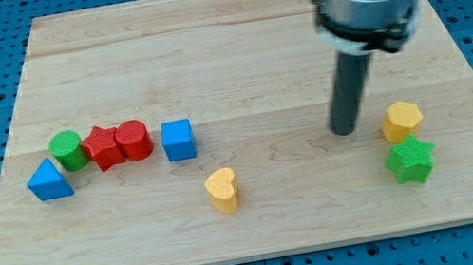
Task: Push the group of blocks down and slightly right
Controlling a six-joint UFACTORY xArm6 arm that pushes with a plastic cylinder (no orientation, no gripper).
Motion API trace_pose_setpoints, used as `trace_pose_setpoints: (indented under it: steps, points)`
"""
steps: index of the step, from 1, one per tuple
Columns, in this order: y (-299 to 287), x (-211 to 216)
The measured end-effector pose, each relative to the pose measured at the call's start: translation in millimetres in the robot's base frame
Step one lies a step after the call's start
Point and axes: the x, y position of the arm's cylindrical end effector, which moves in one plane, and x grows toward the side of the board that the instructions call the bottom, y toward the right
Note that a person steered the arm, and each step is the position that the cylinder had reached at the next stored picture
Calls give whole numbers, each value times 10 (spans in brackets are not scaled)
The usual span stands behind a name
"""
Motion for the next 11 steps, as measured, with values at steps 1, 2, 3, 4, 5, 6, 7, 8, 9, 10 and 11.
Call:
trace_pose_setpoints:
  steps: [1,2,3,4,5,6,7,8,9,10,11]
  points:
    - [-277,-19]
    - [-481,-249]
    - [-737,-571]
    - [-1649,-874]
    - [-2689,-1013]
    - [-3452,-842]
    - [-3478,-603]
    - [-3349,-550]
    - [-3068,-262]
    - [-2798,-262]
    - [-2166,-260]
